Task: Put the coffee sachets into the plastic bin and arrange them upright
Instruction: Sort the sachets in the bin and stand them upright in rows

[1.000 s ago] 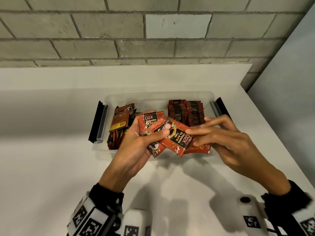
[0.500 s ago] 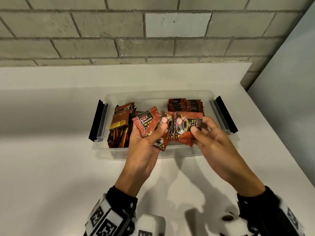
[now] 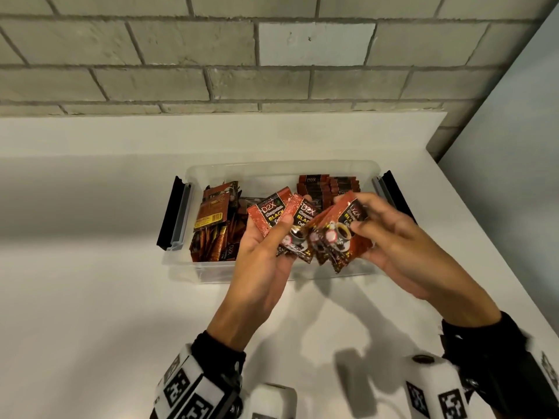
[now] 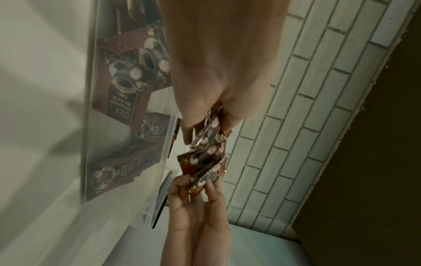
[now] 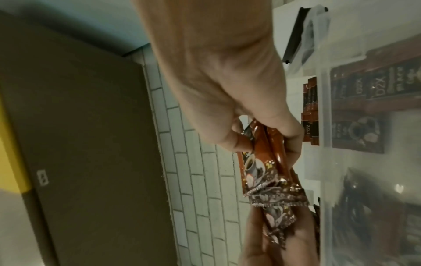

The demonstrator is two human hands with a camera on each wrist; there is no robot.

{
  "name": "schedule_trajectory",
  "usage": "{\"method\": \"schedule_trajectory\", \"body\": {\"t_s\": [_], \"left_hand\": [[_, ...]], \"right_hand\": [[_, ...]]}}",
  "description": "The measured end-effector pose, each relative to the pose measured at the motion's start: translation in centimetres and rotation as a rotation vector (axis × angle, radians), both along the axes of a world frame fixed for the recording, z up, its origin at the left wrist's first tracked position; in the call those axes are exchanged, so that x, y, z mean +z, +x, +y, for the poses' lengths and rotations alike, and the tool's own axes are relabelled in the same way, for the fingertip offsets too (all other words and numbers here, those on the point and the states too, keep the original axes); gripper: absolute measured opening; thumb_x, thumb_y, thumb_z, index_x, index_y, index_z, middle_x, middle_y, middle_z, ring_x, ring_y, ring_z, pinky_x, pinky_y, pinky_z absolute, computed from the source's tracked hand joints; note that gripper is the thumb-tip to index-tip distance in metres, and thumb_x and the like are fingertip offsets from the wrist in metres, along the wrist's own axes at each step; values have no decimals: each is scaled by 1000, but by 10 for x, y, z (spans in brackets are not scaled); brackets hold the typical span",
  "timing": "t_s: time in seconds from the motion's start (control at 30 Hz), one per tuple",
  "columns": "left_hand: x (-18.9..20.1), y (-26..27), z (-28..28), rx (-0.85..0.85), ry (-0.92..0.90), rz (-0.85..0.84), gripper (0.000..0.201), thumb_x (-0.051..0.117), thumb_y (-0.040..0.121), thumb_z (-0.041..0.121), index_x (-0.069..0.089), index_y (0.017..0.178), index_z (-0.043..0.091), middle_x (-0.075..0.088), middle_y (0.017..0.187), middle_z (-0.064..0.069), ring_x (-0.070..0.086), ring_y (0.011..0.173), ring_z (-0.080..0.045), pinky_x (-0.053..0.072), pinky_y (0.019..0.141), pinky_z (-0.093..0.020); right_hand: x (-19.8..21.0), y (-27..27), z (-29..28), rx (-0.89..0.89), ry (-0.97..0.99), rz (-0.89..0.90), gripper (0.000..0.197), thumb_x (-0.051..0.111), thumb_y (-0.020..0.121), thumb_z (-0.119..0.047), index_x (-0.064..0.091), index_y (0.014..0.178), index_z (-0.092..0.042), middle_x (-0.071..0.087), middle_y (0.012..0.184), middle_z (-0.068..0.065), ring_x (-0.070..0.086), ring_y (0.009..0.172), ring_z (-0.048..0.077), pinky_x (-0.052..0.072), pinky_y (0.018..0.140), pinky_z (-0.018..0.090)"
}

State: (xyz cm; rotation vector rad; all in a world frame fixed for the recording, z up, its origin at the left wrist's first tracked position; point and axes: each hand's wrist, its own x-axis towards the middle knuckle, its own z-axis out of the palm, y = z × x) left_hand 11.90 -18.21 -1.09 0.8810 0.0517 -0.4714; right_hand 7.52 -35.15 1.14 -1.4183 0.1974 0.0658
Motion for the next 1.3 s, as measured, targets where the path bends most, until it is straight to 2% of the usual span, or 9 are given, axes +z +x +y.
{"method": "schedule_trajectory", "body": {"t_s": [0.2, 0.5, 0.63, 0.8, 0.97, 1.03, 1.13, 1.2, 1.3], "left_hand": [[7, -5, -4, -100, 33, -39, 33, 47, 94, 11, 50, 128, 12, 68, 114, -7, 62, 104, -19, 42, 101, -38], [11, -2, 2, -215, 201, -159, 37, 50, 91, 28, 52, 125, 16, 65, 118, -6, 60, 111, -16, 37, 109, -40], [12, -4, 5, -285, 414, -325, 32, 60, 90, 18, 57, 120, 25, 69, 112, 4, 62, 110, -11, 42, 105, -39], [12, -4, 0, -185, 389, -368, 42, 55, 91, -1, 51, 126, 24, 67, 115, -1, 64, 107, -16, 56, 85, -31], [12, -4, -3, -203, 396, -440, 45, 48, 95, -1, 38, 130, 25, 63, 121, 0, 62, 111, -12, 53, 92, -36], [11, -4, -5, -253, 450, -494, 42, 44, 97, 1, 32, 124, 30, 59, 122, 2, 58, 111, -2, 50, 94, -26], [4, -7, -8, -333, 643, -631, 44, 40, 93, 14, 26, 120, 45, 42, 128, 3, 42, 124, -5, 42, 104, -29], [-2, -11, -10, -373, 817, -772, 47, 36, 87, 10, 30, 124, 38, 34, 126, 4, 31, 128, -14, 31, 112, -39], [-2, -16, -10, -359, 814, -779, 52, 38, 90, -1, 34, 117, 43, 35, 125, -2, 35, 122, -10, 34, 108, -25]], "right_hand": [[-2, 2, 4, 88, -301, -35, 33, 43, 98, -6, 51, 121, -28, 57, 122, -4, 62, 105, 7, 55, 73, 23], [7, 7, 8, 95, -407, -161, 36, 47, 97, -8, 46, 120, -36, 55, 118, -11, 61, 104, 5, 57, 74, 26], [14, 12, 11, 52, -588, -252, 35, 54, 94, -11, 48, 124, -27, 51, 123, -6, 55, 111, 5, 54, 89, 32], [13, 14, 20, 70, -726, -318, 39, 54, 94, -27, 46, 131, -36, 50, 127, -5, 51, 120, 13, 49, 97, 39], [15, 11, 33, 112, -634, -329, 68, 45, 98, -8, 18, 143, -52, 53, 115, -15, 57, 87, -11, 45, 74, 7], [9, 12, 38, 122, -652, -332, 71, 41, 98, -12, 10, 142, -58, 42, 130, -13, 50, 97, -13, 38, 80, 4], [4, 13, 45, 99, -589, -288, 52, 46, 94, -40, 23, 135, -62, 36, 140, -9, 44, 108, -17, 36, 84, -2], [-2, 12, 47, 44, -597, -293, 47, 54, 85, -55, 37, 129, -50, 46, 130, -6, 49, 112, -7, 42, 90, 9], [-9, 8, 50, -48, -602, -272, 33, 58, 84, -48, 47, 113, -38, 55, 113, -3, 56, 100, 1, 46, 83, 16]]}}
